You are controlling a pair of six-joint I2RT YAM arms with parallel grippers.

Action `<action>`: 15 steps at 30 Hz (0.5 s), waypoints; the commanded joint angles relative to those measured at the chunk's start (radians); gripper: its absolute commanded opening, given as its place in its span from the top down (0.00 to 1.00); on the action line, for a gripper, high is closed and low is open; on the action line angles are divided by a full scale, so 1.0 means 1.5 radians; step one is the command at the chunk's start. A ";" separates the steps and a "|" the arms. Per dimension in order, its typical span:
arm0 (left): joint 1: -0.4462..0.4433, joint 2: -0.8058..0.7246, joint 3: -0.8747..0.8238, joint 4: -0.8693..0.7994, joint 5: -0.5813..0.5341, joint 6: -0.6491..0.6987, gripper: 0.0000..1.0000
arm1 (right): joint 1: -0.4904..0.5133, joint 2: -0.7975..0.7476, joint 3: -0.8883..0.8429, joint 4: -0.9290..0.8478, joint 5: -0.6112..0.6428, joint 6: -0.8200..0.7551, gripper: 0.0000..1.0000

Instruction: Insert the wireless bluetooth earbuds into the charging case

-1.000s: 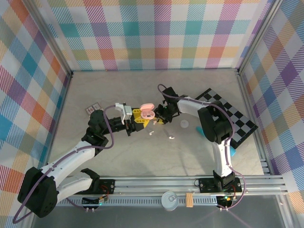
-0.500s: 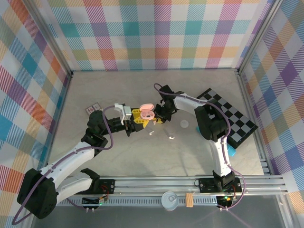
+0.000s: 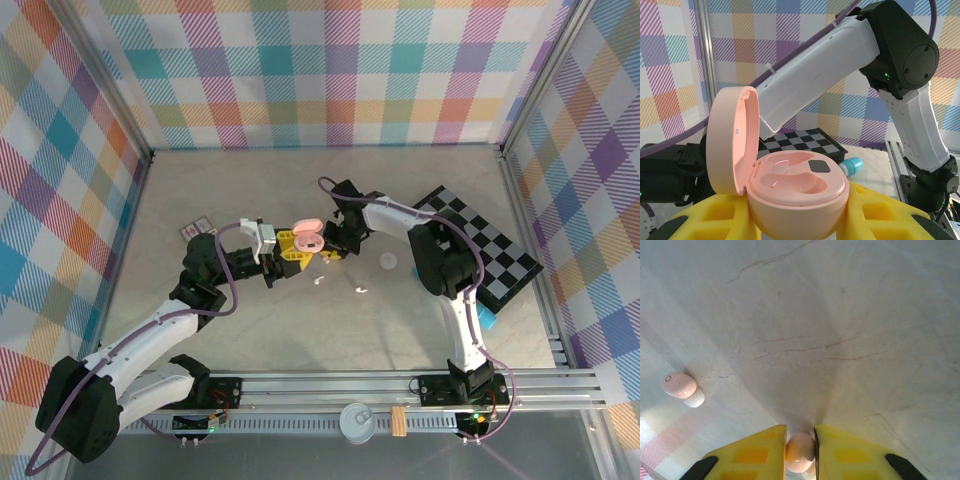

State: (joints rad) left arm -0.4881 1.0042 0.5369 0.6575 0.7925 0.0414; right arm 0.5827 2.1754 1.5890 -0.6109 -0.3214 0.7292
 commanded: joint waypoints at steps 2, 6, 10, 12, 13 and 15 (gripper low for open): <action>0.007 -0.017 -0.002 0.013 0.013 0.008 0.75 | -0.007 -0.036 0.001 -0.060 0.008 -0.081 0.79; 0.007 -0.019 -0.003 0.013 0.014 0.009 0.75 | -0.029 -0.052 -0.017 -0.100 0.036 -0.131 0.78; 0.007 -0.018 -0.007 0.016 0.008 0.013 0.75 | -0.039 -0.066 -0.034 -0.133 0.067 -0.173 0.78; 0.007 -0.017 -0.009 0.019 0.005 0.014 0.75 | -0.040 -0.071 -0.038 -0.150 0.085 -0.192 0.78; 0.008 -0.016 -0.010 0.021 0.003 0.015 0.75 | -0.041 -0.073 -0.040 -0.158 0.093 -0.201 0.78; 0.010 -0.012 -0.011 0.027 0.002 0.015 0.75 | -0.041 -0.071 -0.039 -0.174 0.108 -0.220 0.78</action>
State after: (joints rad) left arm -0.4877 0.9951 0.5301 0.6579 0.7914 0.0456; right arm 0.5137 2.0979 1.5398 -0.7937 -0.2081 0.4770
